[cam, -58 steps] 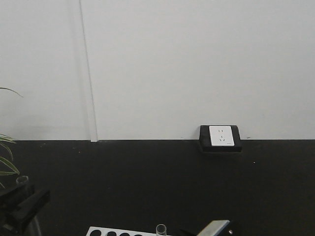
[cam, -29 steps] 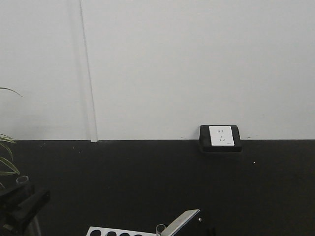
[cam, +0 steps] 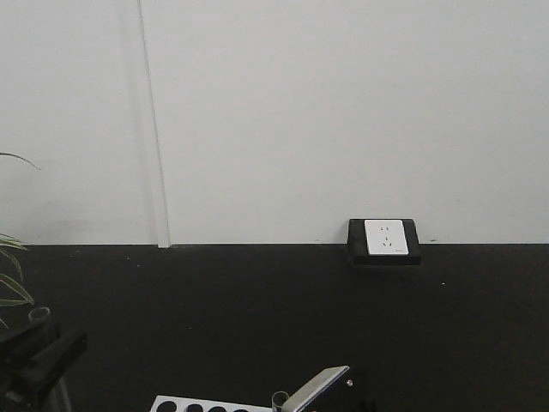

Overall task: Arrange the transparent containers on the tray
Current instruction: 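Close the right gripper on the tube and lift it out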

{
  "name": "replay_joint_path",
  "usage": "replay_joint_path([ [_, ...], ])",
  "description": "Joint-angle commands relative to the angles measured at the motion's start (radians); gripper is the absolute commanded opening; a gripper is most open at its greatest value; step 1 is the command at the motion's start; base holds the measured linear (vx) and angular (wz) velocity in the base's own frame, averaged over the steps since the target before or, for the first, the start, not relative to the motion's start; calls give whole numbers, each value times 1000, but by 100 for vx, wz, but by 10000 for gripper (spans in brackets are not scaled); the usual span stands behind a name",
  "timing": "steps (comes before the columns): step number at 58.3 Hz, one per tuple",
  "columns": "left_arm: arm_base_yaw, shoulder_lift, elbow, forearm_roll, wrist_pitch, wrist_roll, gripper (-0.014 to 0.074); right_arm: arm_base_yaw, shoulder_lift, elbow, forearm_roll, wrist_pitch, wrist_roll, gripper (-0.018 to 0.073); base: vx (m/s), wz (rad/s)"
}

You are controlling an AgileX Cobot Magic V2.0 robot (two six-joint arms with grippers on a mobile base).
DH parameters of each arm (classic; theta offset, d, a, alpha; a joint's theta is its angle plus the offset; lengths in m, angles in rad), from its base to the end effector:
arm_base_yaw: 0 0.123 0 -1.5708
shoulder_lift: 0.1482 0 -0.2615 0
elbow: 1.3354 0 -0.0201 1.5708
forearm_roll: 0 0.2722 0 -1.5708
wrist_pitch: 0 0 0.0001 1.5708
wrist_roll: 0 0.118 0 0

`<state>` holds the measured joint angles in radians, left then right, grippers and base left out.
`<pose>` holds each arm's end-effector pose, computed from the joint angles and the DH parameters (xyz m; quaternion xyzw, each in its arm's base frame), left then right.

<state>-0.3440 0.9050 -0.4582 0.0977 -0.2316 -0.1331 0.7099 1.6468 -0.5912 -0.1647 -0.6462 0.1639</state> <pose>0.2339 -0.0866 0.2580 0.1218 0.7413 -0.1336 0.6464 0.2503 0.2304 0.1271 -0.2972 0.7565 0.2481 0.5271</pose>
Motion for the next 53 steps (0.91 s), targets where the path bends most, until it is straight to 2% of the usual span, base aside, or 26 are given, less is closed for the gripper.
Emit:
replay_joint_path([
  [1, -3, -14, -36, -11, -82, -2, 48, -1, -34, -29, -1, -75, -4, 293, 0, 0],
  [30, -3, -14, -36, -11, -82, -2, 48, -1, -95, -29, 2, -53, -4, 36, 0, 0],
  [40, -3, -13, -36, -11, -82, -2, 48, -1, -197, -49, 3, 77, -4, 8, 0, 0],
  [53, -3, -13, -36, -11, -82, -2, 48, -1, -296, -163, 3, 277, -3, 9, 0, 0],
])
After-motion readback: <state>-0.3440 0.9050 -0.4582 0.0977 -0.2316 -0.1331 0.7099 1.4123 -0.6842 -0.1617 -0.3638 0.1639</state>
